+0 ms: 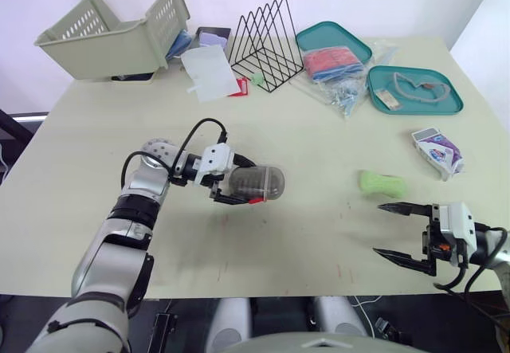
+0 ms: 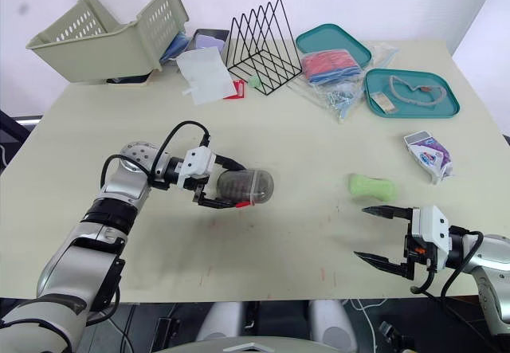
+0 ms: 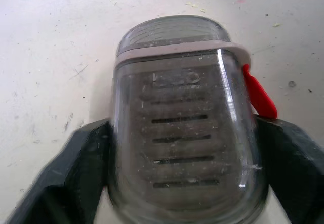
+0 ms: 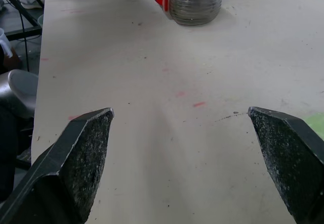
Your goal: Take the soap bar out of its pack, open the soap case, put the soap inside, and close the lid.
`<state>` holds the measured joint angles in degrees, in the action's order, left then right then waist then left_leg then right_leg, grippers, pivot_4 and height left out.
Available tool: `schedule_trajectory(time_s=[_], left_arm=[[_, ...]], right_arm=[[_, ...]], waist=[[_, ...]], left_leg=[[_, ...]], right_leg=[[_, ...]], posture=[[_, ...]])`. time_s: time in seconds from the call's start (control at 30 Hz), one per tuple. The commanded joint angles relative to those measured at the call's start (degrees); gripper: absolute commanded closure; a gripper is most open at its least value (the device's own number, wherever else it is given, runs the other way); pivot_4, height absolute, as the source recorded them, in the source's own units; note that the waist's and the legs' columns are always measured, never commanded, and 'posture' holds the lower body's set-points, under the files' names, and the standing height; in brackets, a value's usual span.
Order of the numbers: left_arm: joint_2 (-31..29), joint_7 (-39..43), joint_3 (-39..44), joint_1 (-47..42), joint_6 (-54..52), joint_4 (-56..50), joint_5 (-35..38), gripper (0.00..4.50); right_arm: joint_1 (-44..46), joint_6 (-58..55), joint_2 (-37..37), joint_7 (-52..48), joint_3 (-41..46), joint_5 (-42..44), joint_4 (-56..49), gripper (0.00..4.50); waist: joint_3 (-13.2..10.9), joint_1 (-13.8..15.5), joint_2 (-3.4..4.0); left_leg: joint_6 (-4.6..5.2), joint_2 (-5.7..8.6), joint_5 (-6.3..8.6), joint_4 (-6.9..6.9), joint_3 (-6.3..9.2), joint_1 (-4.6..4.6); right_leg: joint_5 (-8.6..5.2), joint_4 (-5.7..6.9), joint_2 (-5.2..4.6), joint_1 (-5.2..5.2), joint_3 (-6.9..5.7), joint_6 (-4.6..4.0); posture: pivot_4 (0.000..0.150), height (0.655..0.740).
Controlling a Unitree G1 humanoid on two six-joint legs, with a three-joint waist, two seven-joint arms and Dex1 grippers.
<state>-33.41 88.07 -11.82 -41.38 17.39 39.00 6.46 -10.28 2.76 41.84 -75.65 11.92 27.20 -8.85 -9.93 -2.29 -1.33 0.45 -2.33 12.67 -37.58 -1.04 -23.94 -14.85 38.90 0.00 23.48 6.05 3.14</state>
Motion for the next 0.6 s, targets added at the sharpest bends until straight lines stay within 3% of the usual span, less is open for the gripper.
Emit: schedule_trajectory(time_s=[0.03, 0.23, 0.33, 0.47, 0.6], left_arm=[[0.20, -0.38, 0.30, -0.78, 1.23, 0.20, -0.30, 1.02], [0.22, -0.75, 0.35, -0.64, 2.70, 0.40, -0.55, 1.02], [0.61, -1.63, 1.36, -0.37, 4.81, -0.81, 0.56, 1.02], [1.77, -3.10, 2.43, 0.87, 5.25, -6.16, 3.06, 1.02], [4.22, -5.83, 2.41, 3.78, 3.42, -15.64, 5.70, 1.02]], right_arm=[[-0.35, 0.38, 0.85, 0.33, 0.71, 0.53, -1.27, 0.00], [-0.44, -0.16, 1.61, 0.52, 0.73, 0.59, -2.06, 0.00], [1.27, -7.36, 4.39, 1.52, 0.96, 4.22, -6.83, 0.00], [7.14, -28.30, 9.72, 9.51, 1.64, 16.06, -14.22, 0.00], [16.31, -52.85, 13.00, 24.11, 0.37, 35.01, -16.87, 0.00]], waist=[[0.00, 0.02, 0.00], [0.00, 0.02, 0.00], [0.00, -0.01, 0.00], [0.00, -0.13, 0.00], [0.01, 0.00, -0.03]], left_leg=[[0.00, 0.00, 0.00, -0.01, 0.00, 0.00], [0.00, 0.00, 0.00, -0.06, 0.00, 0.00], [0.00, 0.00, 0.00, -0.07, -0.01, 0.00], [0.00, -0.02, 0.00, -0.12, 0.00, 0.00], [0.00, -0.04, 0.00, -0.15, 0.02, -0.04]], right_leg=[[0.01, 0.00, 0.00, 0.00, 0.00, -0.01], [0.00, 0.02, 0.00, -0.01, 0.00, 0.00], [0.01, 0.03, -0.01, -0.01, 0.00, 0.00], [0.05, 0.06, -0.01, -0.01, 0.00, -0.05], [0.08, 0.06, -0.06, -0.01, -0.01, -0.10]], posture=[[0.150, 0.7400], [0.150, 0.7400], [0.150, 0.7400], [0.150, 0.7400], [0.150, 0.7400]])
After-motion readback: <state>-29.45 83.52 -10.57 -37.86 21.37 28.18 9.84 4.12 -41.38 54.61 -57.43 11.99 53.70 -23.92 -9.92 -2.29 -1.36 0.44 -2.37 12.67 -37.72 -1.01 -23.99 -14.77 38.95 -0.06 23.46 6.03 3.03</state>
